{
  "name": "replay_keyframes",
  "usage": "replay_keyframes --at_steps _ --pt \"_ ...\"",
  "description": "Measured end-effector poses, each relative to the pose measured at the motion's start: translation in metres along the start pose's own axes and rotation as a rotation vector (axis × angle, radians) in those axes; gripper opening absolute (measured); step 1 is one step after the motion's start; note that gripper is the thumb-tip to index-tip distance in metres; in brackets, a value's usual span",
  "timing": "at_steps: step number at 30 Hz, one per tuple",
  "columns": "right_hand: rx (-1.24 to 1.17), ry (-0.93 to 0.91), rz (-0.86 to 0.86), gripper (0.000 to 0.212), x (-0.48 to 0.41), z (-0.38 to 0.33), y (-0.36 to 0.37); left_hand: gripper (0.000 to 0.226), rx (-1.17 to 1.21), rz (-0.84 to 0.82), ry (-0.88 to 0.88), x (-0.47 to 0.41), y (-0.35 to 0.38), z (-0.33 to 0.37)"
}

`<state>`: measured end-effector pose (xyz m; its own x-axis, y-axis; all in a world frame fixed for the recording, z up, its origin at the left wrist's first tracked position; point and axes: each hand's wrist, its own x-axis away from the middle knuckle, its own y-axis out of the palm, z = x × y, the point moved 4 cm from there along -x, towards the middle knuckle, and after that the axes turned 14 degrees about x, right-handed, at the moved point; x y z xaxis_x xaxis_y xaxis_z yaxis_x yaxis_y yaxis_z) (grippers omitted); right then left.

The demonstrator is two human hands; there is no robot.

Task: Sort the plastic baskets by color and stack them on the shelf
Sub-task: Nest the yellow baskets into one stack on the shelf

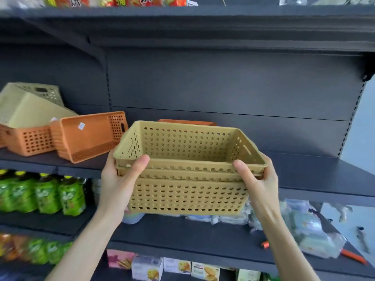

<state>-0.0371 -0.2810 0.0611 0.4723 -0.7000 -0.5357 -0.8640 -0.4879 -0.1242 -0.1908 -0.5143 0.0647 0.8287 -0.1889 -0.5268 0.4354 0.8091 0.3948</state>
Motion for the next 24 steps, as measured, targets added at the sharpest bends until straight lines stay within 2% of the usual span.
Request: replay_keyframes --at_steps 7,12,17,20,24 --pt "-0.025 -0.034 -0.103 0.074 -0.006 -0.017 0.117 0.041 -0.060 0.093 0.075 -0.050 -0.090 0.021" --pt "-0.048 -0.055 -0.126 0.081 -0.025 -0.009 0.200 0.057 -0.132 0.089 0.088 -0.104 -0.146 0.010" --pt "-0.022 -0.075 -0.111 0.094 -0.054 -0.008 0.261 0.053 -0.186 0.051 0.042 -0.162 -0.181 -0.008" --pt "0.018 -0.089 -0.087 0.094 -0.066 -0.004 0.283 0.045 -0.192 0.050 0.014 -0.187 -0.193 -0.023" --pt "0.092 -0.087 -0.047 0.083 -0.072 -0.002 0.299 0.051 -0.203 0.025 -0.008 -0.211 -0.204 -0.040"
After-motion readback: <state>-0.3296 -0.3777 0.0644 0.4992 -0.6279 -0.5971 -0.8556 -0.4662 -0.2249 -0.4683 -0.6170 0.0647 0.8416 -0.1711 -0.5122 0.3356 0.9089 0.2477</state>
